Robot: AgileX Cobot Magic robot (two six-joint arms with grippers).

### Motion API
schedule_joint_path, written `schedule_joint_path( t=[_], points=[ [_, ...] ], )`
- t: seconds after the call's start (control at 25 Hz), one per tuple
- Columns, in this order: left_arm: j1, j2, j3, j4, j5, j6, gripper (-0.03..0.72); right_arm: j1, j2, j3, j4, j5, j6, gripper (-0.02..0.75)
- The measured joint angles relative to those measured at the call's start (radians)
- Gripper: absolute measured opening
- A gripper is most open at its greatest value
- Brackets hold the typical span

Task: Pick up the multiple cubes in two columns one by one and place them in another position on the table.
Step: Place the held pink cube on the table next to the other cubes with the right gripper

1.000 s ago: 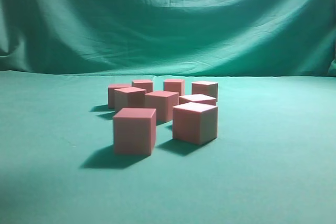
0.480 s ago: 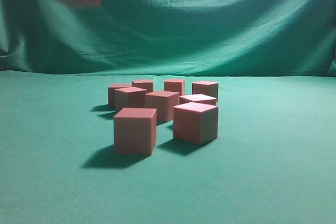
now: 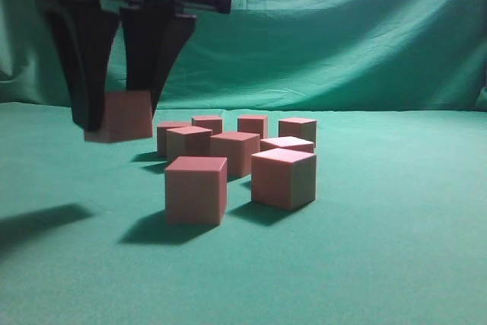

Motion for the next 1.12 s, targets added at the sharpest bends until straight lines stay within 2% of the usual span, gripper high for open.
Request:
schedule_joint_path(
  t=[0.6,1.12],
  points=[
    [0.0,0.0,0.0,0.0,0.0,0.0,0.0,0.002,0.065,0.0,-0.011,-0.009,0.132,0.251],
    [0.0,0.0,0.0,0.0,0.0,0.0,0.0,0.002,0.075,0.0,-0.007,-0.006,0.144,0.251]
  ],
)
